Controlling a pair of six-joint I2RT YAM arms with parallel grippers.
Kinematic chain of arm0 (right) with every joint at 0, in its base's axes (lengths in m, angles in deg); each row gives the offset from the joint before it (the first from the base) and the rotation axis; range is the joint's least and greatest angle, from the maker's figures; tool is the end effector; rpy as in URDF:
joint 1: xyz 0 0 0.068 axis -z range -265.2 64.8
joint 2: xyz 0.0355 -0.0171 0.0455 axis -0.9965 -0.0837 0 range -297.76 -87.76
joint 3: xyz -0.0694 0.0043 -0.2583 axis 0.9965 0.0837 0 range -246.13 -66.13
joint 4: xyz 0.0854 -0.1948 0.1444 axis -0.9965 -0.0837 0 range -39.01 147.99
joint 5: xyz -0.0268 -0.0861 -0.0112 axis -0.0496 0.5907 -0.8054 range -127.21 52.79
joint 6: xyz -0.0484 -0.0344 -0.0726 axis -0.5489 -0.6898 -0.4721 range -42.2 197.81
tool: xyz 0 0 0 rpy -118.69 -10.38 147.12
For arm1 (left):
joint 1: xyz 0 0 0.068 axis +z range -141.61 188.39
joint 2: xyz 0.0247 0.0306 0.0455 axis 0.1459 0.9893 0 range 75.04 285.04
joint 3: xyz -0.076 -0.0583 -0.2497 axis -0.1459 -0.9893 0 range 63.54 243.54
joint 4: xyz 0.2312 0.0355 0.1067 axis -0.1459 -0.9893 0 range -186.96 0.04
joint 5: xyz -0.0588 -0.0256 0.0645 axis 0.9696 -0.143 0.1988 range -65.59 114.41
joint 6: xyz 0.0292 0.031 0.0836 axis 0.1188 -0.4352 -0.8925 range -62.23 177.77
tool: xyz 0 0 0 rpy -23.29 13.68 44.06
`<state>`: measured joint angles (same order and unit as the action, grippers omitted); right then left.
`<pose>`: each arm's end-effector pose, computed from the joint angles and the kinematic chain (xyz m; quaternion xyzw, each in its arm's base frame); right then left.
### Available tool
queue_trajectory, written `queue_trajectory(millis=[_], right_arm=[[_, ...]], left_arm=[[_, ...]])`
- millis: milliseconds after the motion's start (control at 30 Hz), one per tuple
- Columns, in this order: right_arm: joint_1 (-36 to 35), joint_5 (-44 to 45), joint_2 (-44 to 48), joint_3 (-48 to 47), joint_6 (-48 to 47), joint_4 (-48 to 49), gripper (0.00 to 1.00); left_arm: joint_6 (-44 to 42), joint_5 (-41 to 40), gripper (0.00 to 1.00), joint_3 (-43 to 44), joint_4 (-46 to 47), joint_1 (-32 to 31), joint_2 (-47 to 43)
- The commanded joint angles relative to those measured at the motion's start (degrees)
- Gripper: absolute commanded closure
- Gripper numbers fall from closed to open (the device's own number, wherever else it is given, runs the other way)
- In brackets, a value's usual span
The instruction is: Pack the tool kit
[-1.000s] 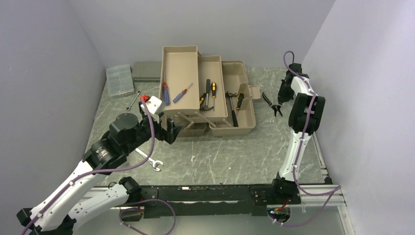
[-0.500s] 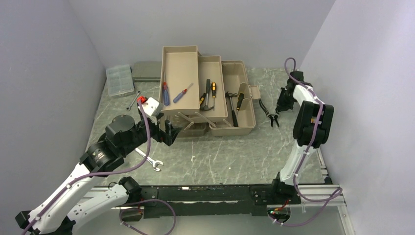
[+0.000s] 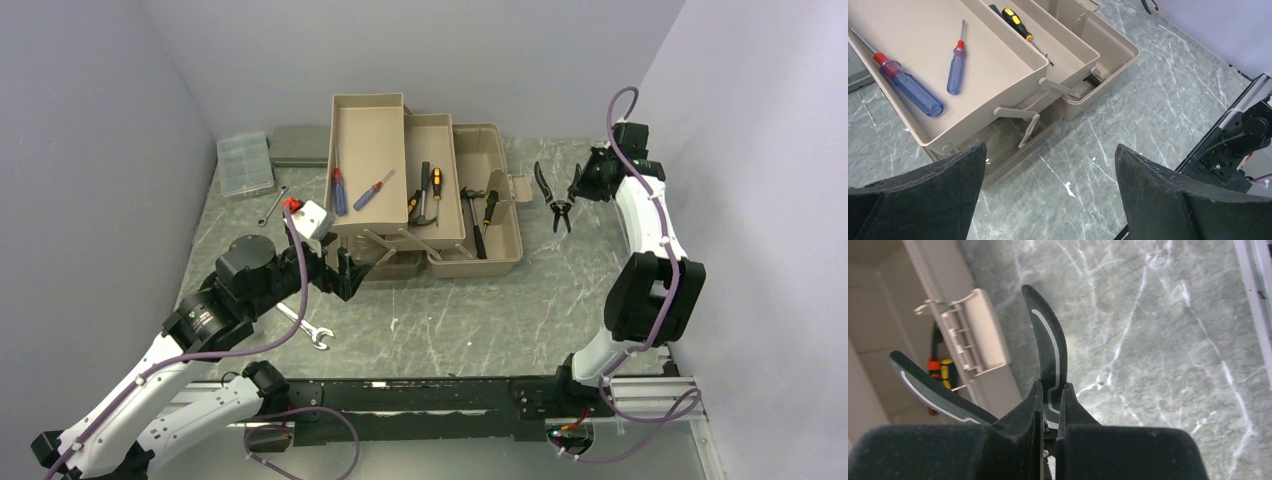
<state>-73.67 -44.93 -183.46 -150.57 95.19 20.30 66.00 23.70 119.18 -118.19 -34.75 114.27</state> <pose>0.3909 -0.0681 0.2637 0.2104 0.9107 0.0809 0.3462 0.1384 -0.1282 0.3699 0.2291 0.7415 -0.2690 0.5703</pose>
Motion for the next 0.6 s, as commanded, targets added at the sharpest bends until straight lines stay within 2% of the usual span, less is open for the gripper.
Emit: queue_trajectory(millis=[0, 67, 233, 333, 567], right_arm=[[-4.6, -1.8, 4.5, -1.8, 5.9, 0.7, 1.0], [-7.9, 0.2, 5.0, -2.1, 8.2, 1.3, 1.0], [-16.7, 7.3, 5.1, -0.8, 15.6, 4.5, 1.0], [-20.8, 14.6, 4.1, -0.6, 20.5, 4.6, 1.0], [-27.7, 32.9, -1.5, -4.8, 29.0, -2.5, 1.0]], left_arm=[[0.6, 0.9, 0.01, 2.2, 1.0, 0.2, 0.1], [1.5, 0.0, 0.01, 2.4, 0.9, 0.2, 0.1], [3.8, -8.5, 0.01, 4.7, -3.1, 0.3, 1.0], [4.7, -12.8, 0.01, 5.7, -5.0, 0.2, 0.7], [6.8, -22.9, 0.01, 7.6, -10.0, 0.5, -1.3]])
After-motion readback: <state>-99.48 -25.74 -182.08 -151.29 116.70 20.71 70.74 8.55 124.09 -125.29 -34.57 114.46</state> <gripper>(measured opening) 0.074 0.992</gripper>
